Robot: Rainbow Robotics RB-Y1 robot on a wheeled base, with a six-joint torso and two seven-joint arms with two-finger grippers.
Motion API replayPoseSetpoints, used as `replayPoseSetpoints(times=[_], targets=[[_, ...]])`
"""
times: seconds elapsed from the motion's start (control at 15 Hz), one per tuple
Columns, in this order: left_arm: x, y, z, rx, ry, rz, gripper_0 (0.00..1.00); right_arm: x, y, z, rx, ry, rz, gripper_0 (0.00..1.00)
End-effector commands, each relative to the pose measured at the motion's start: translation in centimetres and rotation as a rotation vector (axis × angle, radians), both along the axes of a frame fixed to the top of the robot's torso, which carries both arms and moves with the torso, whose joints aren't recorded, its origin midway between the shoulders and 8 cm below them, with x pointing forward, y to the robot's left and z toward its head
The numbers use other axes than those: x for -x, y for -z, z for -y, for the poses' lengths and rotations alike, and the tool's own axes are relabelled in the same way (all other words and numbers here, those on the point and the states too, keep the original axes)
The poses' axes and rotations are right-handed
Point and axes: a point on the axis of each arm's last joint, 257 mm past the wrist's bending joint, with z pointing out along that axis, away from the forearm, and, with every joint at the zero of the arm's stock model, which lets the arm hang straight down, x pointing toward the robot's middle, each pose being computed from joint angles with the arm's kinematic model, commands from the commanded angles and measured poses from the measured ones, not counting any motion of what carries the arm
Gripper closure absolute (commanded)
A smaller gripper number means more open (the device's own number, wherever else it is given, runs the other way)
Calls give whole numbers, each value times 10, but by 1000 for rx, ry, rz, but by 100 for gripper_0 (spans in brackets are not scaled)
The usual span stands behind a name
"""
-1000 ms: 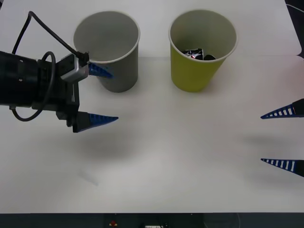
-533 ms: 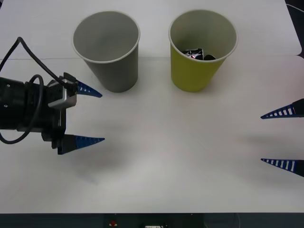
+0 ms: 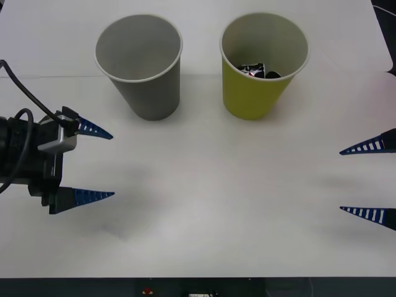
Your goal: Put the can into the green bin and the plastic bottle into the gray bin
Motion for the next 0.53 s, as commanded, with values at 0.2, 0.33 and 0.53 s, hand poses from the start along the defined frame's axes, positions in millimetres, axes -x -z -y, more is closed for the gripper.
replayPoseSetpoints(times=[0.2,0.33,0.53], targets=[[8,4,-22,-8,-22,-3,0,0,0,0,0,0,0,0],[6,4,-32,-24,-24,35,0,0,0,0,0,0,0,0],[13,6,-39,-5,-45,9,0,0,0,0,0,0,0,0]])
